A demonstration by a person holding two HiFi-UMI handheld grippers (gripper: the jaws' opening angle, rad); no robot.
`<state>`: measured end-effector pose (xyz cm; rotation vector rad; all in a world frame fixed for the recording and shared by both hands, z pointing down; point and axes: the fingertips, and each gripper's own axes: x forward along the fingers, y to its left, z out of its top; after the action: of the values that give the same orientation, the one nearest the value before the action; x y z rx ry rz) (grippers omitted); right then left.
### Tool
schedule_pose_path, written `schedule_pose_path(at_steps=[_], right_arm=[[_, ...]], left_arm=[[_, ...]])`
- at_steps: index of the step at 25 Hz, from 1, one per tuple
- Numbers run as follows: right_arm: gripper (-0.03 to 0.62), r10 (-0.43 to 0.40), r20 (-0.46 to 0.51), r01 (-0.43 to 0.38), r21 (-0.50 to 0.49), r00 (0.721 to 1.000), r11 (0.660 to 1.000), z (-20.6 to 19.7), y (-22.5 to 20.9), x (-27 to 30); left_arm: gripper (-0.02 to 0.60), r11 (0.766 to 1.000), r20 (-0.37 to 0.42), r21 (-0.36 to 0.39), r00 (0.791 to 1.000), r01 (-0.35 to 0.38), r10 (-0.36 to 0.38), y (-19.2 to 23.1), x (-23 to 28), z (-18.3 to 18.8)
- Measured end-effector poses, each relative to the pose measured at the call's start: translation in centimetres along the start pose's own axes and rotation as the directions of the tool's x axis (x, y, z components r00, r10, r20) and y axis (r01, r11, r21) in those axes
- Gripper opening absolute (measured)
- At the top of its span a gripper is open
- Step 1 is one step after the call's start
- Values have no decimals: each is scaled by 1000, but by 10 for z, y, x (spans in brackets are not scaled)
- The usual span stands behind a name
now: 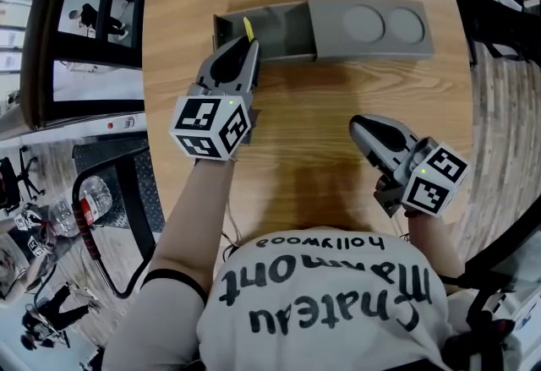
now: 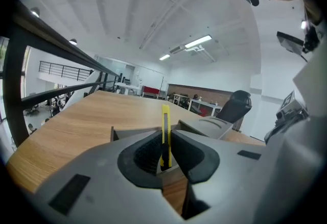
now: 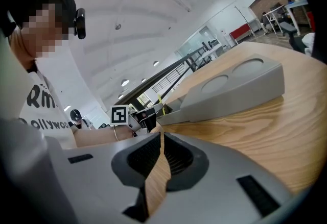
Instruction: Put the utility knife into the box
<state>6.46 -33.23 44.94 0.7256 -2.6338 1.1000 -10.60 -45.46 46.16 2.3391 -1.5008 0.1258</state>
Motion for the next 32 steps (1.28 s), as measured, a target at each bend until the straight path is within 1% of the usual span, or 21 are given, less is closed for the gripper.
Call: schedule_pose_path(at_steps=[4,7,9,12,14,22,26,32], right_arm=[[26,-2,4,2,11,1000,1000,-1,-1,-1],[26,0,0,0,15,1000,1000,-2,-2,-1],[26,-2,-3,3,21,1000,1000,-3,-3,-1],[26,-3,-9,3,27,1000,1000,-4,-3,-1],[26,-4,-13,4,28,1000,1000,-5,-3,0],[26,-5,-20,6,32,1000,999,-7,-4,0],[26,-7,-26,7,34,1000,999,-9,-5,0],[26,1,-21,-1,29,1000,1000,-6,-3,-2]], left_arm=[[51,996,-36,93,999,-14,17,-3,1,-6],[51,986,-64,166,997,-21,32,-4,2,-10],[51,975,-90,222,995,-24,46,-4,4,-14],[51,950,-122,311,991,-21,62,-6,6,-18],[51,938,-127,345,990,-12,59,-8,7,-17],[52,925,-116,380,993,22,24,-16,9,-16],[52,930,-115,365,993,39,4,-18,10,-17],[52,928,-102,371,995,33,5,-23,6,-10]])
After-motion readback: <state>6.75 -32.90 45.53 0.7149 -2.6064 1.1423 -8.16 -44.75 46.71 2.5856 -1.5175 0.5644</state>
